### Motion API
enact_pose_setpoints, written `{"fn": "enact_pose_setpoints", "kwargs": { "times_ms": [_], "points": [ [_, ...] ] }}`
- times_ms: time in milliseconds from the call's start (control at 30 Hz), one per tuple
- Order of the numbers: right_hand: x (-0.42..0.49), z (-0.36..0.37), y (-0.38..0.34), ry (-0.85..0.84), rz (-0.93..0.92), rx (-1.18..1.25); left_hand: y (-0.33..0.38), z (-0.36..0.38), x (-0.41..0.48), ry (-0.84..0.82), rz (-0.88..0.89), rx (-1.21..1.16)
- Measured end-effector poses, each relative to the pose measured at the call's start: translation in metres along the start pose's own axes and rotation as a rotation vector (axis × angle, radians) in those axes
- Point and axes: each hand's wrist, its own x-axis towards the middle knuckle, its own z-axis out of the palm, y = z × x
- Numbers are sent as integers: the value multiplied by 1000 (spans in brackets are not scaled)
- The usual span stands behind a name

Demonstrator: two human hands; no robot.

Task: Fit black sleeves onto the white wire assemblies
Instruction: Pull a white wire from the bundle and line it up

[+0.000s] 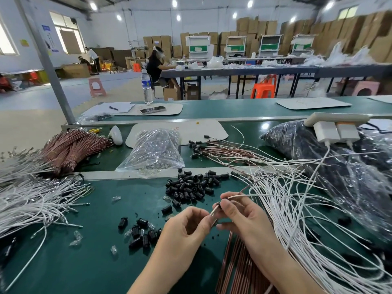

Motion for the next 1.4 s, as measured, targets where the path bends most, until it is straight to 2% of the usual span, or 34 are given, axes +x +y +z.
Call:
{"fn": "enact_pose_setpoints", "kwargs": {
  "times_ms": [100, 200, 500, 800, 1033, 1400],
  "points": [
    [0, 0, 2, -15, 40, 56, -1, 1, 0, 7, 11, 43],
    [0, 1, 5, -73, 52, 2, 0, 2, -1, 48, 29, 29],
    [3, -6, 5, -7, 16, 24, -8, 3, -1, 77, 58, 93],
    [2, -7, 4, -10, 46, 30, -8, 2, -4, 148, 183, 217],
    [0, -4, 7, -62, 60, -81, -8, 2, -6, 113, 219, 327],
    [-3, -1, 4, -43, 110, -59, -5, 2, -10, 102, 193, 395]
  ]
}}
